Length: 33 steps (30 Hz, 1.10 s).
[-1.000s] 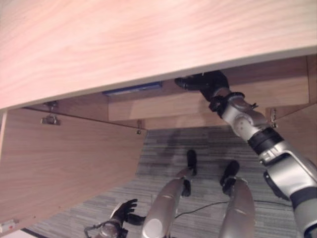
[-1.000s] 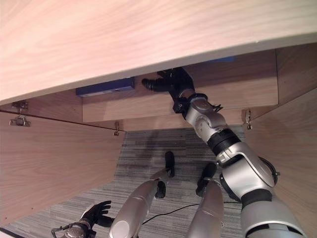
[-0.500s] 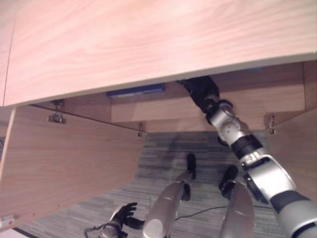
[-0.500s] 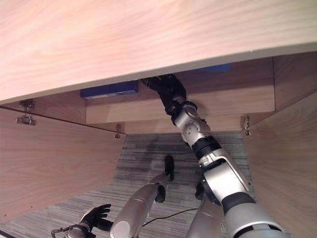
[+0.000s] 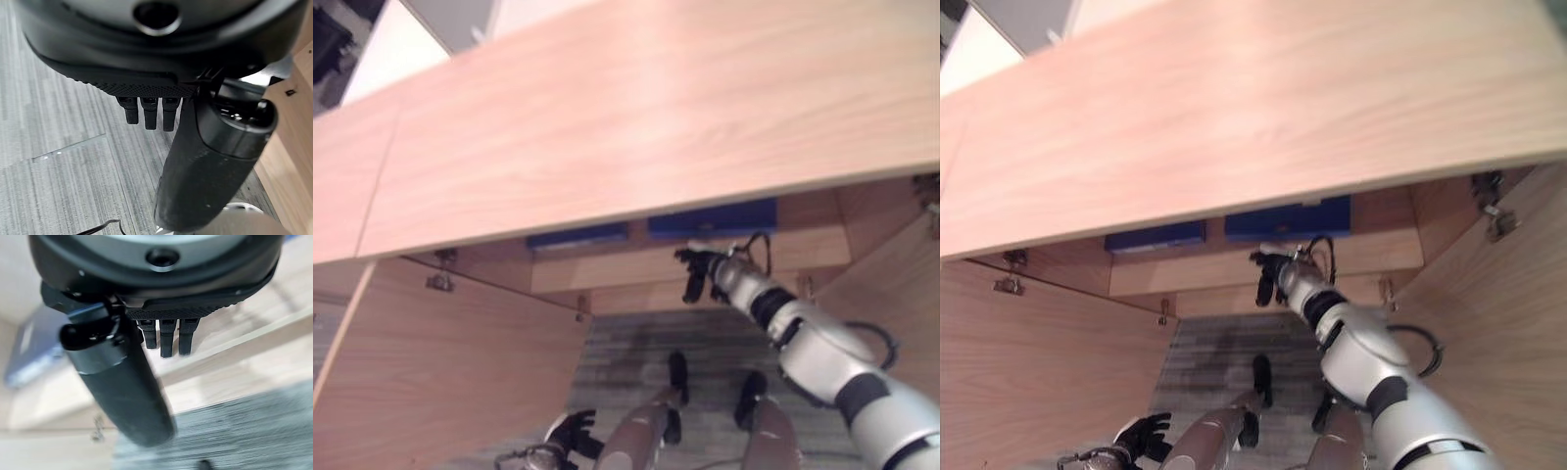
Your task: Put the empty folder in the office cabinet
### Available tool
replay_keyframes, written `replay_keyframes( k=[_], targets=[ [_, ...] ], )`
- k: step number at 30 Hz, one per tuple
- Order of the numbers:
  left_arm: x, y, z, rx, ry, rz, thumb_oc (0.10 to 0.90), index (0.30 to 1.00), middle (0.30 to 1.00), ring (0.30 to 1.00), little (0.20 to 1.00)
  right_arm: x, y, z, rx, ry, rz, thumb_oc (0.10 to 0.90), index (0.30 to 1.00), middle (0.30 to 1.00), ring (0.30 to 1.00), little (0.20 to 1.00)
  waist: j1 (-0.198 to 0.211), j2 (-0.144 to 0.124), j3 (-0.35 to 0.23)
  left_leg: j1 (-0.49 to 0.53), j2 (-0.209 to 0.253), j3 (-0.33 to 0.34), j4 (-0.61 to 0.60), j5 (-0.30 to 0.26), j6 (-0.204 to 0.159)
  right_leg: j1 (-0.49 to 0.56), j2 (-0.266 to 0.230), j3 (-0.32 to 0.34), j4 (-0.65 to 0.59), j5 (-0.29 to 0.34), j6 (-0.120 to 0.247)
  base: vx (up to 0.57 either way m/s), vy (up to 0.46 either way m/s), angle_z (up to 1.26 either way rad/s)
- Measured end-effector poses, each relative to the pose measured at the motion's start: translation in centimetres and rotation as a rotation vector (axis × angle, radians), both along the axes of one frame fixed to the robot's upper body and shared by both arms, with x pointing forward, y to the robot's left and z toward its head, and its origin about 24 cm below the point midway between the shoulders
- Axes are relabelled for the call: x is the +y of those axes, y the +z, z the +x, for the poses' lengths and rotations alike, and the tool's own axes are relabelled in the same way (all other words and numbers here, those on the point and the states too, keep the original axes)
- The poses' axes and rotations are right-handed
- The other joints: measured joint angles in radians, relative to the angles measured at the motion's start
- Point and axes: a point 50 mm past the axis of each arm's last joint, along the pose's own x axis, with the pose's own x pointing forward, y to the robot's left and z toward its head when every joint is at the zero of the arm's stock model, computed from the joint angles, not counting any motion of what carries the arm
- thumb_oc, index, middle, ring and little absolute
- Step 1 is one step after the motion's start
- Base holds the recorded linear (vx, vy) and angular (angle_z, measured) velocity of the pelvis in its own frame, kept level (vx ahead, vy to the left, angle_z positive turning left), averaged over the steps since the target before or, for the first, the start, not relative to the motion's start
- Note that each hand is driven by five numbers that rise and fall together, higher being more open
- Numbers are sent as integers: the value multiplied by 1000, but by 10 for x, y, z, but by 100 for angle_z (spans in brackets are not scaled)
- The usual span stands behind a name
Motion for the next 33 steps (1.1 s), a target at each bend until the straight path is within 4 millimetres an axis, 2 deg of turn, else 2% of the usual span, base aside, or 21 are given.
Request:
replay_keyframes(
  k=[8, 14, 20, 23, 30, 33],
  targets=[
    [10, -6, -21, 76, -9, 52, 800, 900, 900, 900, 900, -36, 6, 4, -17, -96, -11, 800, 900, 900, 900, 900, 18, 18, -13, 11, 4, -5, -12, 7, -7, 9, 6, -2, -2, -1, -1, -1, -6, 2],
    [11, -6, -23, 80, -11, 56, 800, 900, 900, 900, 900, -48, 10, 7, -45, -166, 27, 800, 900, 900, 900, 900, 18, 19, -13, 9, 14, -5, -18, 11, -11, 7, 19, -3, -11, 2, -5, -14, -7, -1],
    [8, -7, -26, 76, -5, 49, 800, 900, 900, 900, 900, -71, 34, 17, -176, -337, 172, 800, 900, 900, 900, 900, 22, 19, -13, -26, 26, -15, -22, 19, -19, -20, 32, -16, -23, 6, -11, -9, -18, 2],
    [8, -7, -25, 58, 9, 62, 800, 900, 900, 900, 900, -89, 43, 18, -222, -395, 180, 800, 900, 900, 900, 900, 24, 18, -13, -34, 29, -23, -26, 32, -11, -24, 34, -27, -25, 5, -13, 12, -15, 4],
    [8, -5, -18, 31, 15, 75, 800, 900, 900, 900, 900, -88, 49, 21, -247, -394, 184, 800, 900, 900, 900, 900, 18, 4, -3, -44, 37, -20, -31, 29, -19, -37, 44, -25, -28, 3, -16, 0, 1, -1],
    [9, -4, -13, 9, 32, 91, 800, 900, 900, 900, 900, -85, 70, 28, -326, -402, 238, 800, 900, 900, 900, 900, 12, -27, 37, -64, 38, -13, -38, 31, -18, -70, 46, -16, -20, 4, -18, -36, -8, -6]
  ],
)
